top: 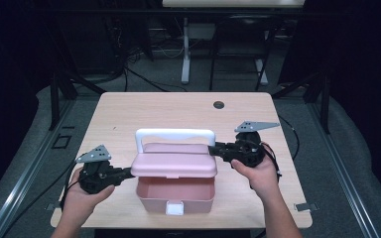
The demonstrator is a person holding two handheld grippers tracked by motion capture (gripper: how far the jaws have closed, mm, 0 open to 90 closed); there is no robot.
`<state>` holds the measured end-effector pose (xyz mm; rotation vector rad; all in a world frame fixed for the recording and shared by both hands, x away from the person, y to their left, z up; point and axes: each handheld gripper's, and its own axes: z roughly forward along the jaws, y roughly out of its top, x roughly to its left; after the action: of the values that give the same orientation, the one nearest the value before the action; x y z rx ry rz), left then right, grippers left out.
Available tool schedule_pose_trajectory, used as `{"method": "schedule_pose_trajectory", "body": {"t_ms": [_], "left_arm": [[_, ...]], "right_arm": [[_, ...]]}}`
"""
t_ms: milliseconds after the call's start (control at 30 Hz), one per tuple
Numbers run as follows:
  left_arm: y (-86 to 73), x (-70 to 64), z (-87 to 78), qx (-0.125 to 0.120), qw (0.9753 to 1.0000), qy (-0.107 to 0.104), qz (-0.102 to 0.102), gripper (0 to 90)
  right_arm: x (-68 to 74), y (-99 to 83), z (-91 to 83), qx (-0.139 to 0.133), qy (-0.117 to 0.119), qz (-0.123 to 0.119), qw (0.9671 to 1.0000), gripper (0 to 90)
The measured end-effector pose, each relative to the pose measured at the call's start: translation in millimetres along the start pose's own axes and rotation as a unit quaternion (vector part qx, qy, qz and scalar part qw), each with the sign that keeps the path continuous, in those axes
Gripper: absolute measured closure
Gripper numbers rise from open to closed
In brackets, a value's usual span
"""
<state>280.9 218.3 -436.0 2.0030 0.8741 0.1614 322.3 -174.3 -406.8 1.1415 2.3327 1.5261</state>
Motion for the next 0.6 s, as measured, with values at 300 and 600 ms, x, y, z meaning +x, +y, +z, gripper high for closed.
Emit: {"method": "schedule_pose_trajectory", "body": {"t_ms": [300,600], "left_arm": [[1.7,-12.2,8.7,0.015,0.9996,-0.013,0.021,89.8],[2.0,-14.7,10.1,0.016,0.9995,-0.018,0.019,89.8]], "right_arm": [[0.4,-0.7,0.0,0.001,-0.001,-0.001,1.0000,74.8],[0.0,-1.4,0.4,0.003,-0.001,-0.001,1.0000,74.7]]}}
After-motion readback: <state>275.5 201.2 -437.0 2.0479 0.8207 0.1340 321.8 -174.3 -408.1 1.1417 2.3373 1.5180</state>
